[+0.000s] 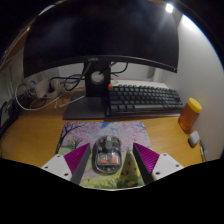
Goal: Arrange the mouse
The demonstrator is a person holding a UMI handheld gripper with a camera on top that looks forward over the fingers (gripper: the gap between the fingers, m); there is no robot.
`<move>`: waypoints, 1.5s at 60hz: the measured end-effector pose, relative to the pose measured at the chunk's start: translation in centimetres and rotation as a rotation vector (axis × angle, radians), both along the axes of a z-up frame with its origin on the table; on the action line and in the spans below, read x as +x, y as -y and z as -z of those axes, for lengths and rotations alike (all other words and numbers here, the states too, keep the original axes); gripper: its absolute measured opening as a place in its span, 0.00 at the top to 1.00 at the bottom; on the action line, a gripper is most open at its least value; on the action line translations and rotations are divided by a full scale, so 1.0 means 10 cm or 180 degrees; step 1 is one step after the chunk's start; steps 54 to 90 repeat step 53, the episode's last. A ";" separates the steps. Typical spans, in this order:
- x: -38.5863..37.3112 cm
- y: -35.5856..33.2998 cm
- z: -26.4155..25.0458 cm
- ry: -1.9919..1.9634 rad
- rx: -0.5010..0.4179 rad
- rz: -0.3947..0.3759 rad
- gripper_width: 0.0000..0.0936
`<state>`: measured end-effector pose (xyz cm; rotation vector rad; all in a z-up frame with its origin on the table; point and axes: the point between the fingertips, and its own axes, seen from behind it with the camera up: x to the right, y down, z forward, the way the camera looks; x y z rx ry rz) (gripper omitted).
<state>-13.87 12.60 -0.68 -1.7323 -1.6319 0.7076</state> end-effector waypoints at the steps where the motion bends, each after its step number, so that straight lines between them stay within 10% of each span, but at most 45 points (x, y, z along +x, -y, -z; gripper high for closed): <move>1: 0.02 0.01 -0.04 0.0004 -0.0003 0.0002 0.06; 32: 1.72 1.46 -1.59 0.0133 -0.0010 -0.0533 0.08; 90: 1.99 1.58 -1.56 0.0279 -0.0107 -0.0448 0.07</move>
